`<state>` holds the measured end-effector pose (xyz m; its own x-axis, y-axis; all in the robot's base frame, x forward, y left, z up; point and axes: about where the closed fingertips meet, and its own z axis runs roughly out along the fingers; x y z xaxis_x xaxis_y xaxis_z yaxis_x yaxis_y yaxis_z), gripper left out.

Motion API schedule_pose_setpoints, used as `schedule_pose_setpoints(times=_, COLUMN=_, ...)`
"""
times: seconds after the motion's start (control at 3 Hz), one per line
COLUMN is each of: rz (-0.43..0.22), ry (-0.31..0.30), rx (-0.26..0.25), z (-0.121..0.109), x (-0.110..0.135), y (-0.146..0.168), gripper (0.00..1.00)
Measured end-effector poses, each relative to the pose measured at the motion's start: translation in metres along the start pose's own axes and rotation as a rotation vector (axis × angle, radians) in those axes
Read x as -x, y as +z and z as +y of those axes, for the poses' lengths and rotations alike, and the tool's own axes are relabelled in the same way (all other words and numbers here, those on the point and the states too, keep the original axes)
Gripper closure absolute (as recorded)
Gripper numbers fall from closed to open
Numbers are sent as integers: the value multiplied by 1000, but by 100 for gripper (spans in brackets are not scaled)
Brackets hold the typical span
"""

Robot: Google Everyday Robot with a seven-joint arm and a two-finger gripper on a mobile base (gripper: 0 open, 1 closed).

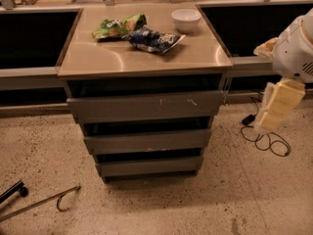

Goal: Open middle drawer

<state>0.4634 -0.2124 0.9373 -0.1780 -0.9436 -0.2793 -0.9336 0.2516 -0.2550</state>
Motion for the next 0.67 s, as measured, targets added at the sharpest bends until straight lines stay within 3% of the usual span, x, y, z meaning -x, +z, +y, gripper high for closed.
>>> schedule_pose_setpoints(times=0.33, rz=-116, ry=-14, rx=21, z=-15, x=1, y=74, gripper=0)
schedule_pose_setpoints(times=0.67, rz=-204, ry=-9, rx=12, z=-44, x=10, y=158, gripper=0)
